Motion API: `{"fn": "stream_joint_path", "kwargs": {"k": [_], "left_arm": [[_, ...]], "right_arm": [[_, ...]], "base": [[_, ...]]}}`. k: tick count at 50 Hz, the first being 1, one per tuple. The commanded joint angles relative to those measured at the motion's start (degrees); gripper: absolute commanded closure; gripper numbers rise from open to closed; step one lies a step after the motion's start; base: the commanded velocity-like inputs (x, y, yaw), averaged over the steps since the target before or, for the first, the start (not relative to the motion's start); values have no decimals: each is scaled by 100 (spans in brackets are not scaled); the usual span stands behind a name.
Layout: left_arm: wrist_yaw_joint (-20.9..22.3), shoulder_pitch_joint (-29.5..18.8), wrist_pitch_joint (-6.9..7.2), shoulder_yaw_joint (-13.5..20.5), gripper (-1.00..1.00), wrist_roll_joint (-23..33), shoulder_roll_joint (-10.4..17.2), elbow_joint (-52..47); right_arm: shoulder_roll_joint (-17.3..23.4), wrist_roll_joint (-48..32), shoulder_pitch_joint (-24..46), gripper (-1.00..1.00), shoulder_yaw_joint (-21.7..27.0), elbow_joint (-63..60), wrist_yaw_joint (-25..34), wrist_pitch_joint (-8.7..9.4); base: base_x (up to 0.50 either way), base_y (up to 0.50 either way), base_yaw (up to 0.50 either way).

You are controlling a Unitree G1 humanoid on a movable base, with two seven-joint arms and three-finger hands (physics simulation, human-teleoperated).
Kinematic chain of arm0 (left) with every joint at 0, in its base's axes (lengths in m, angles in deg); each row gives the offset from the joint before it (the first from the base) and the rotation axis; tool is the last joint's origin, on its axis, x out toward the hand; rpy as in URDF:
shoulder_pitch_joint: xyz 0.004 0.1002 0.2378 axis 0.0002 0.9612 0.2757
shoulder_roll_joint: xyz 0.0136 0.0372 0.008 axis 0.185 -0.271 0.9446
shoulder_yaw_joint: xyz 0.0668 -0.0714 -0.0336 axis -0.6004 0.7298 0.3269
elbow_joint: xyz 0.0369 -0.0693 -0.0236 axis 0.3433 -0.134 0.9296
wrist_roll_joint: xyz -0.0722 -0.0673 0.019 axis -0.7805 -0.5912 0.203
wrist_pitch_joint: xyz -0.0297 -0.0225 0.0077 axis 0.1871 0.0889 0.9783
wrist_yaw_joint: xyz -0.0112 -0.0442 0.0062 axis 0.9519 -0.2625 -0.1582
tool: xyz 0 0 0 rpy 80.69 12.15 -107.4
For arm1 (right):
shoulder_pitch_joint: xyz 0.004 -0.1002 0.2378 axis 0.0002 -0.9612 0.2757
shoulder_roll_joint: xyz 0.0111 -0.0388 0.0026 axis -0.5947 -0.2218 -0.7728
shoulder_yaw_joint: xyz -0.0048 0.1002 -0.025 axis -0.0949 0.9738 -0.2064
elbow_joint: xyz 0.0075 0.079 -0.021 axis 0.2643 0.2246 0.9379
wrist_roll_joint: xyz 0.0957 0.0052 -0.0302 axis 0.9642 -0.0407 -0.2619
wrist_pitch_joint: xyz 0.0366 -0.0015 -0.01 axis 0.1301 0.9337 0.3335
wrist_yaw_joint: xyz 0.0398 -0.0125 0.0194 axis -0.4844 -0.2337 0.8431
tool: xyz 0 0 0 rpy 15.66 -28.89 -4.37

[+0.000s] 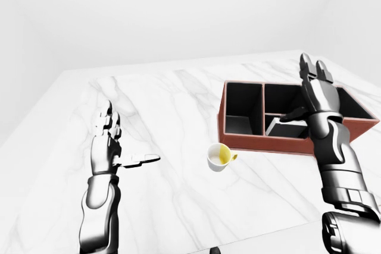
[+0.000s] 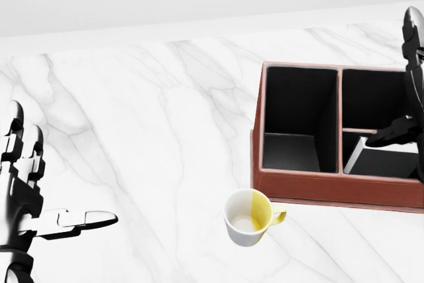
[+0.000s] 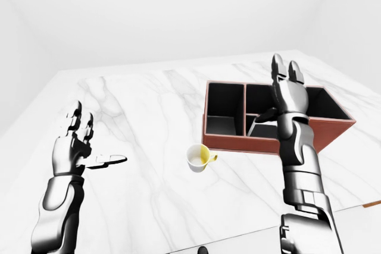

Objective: Pick up the book and place it in the caddy.

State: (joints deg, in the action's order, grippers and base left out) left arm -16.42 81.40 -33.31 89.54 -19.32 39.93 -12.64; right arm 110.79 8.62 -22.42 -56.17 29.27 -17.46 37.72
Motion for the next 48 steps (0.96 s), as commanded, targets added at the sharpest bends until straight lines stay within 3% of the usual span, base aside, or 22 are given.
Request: {"fn": "stream_joint_path", "kwargs": {"k": [1, 8, 15, 24, 43, 48], "left_arm": [[33, 69, 0, -18, -100, -8, -31, -346], [73, 145, 0, 10, -100, -46, -68, -632], [109, 214, 0, -14, -100, -65, -116, -818], [270, 758, 0, -38, -100, -134, -303, -2168], [845, 1832, 0, 102, -100, -271, -880, -3898], [1017, 2141, 0, 139, -100, -397, -1037, -4140]], "right_arm": [[-473, 1260, -1537, -100, 787, -2789, 1285, 0], [-1018, 2456, -2425, -100, 1358, -4368, 1828, 0], [-1492, 3094, -2986, -100, 1709, -5172, 2227, 0], [-2355, 4668, -3893, -100, 2360, -6435, 2814, 0], [-3323, 6682, -4584, -100, 3161, -7901, 3369, 0], [-3616, 7035, -4737, -100, 3164, -7969, 3474, 0]], "base": [[0, 0, 0], [0, 0, 0], [0, 0, 0], [0, 0, 0], [0, 0, 0], [0, 0, 0]]}}
